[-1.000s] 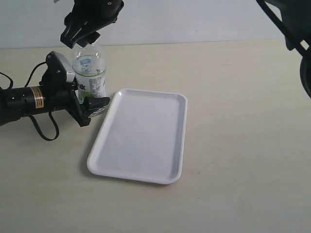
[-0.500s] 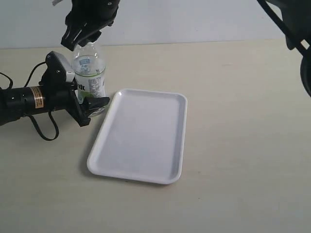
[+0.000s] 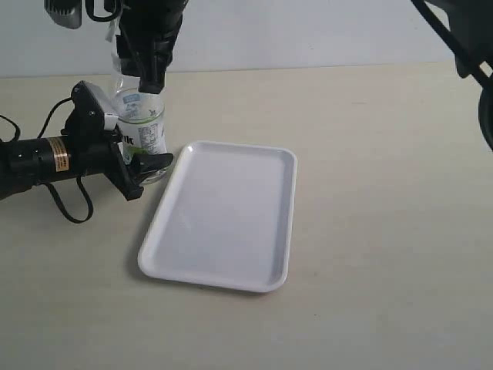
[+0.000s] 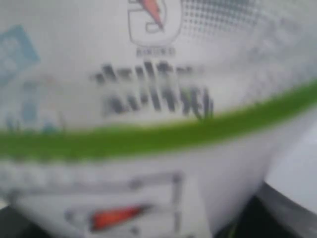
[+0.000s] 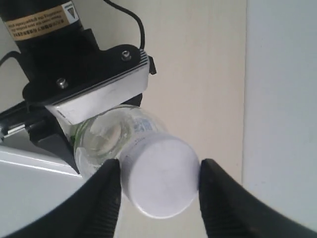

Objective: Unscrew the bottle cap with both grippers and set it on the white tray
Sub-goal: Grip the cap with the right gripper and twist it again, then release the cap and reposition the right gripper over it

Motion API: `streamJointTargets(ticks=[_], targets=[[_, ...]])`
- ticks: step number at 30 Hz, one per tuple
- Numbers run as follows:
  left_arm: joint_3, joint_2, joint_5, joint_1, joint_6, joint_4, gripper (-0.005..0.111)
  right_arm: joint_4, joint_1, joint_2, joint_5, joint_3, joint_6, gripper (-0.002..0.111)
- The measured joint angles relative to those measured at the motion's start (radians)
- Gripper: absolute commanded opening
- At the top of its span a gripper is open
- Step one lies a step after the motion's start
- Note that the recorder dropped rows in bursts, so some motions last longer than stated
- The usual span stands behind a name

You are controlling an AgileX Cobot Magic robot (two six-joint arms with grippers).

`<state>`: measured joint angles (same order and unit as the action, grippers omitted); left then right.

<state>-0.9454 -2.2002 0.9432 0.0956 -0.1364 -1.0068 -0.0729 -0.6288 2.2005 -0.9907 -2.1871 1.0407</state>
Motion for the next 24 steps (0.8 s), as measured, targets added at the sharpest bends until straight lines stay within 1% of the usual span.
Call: streamJointTargets(ticks=[4, 11, 13, 14, 16, 21, 22, 24], targets=[[0.0, 0.0, -0.001, 0.0, -0.01, 0.015, 0.0, 0.001, 0.0, -0.006, 0.005, -0.004, 0.109, 0.0], [0.0, 0.0, -0.004, 0.0, -0.008, 0.022, 0.0, -0.005, -0.002, -0.007, 0.002, -0.004, 0.151, 0.0], [0.0, 0.0, -0.004, 0.0, -0.005, 0.022, 0.0, -0.005, -0.002, -0.011, -0.005, -0.004, 0.156, 0.004], [0.0, 0.0, -0.004, 0.0, 0.001, 0.022, 0.0, -0.005, -0.002, -0.013, -0.011, -0.004, 0.149, 0.008], [0.0, 0.0, -0.002, 0.0, 0.021, 0.02, 0.0, -0.013, -0.002, -0.021, -0.03, -0.004, 0.093, 0.02], [0.0, 0.0, 0.009, 0.0, 0.078, 0.003, 0.0, -0.036, -0.002, -0.059, -0.073, -0.004, -0.148, 0.063], [0.0, 0.0, 0.012, 0.0, 0.085, 0.001, 0.0, -0.038, -0.002, -0.07, -0.079, -0.004, -0.216, 0.069], [0.0, 0.0, 0.014, 0.0, 0.096, -0.001, 0.0, -0.038, -0.002, -0.087, -0.092, -0.004, -0.357, 0.072]])
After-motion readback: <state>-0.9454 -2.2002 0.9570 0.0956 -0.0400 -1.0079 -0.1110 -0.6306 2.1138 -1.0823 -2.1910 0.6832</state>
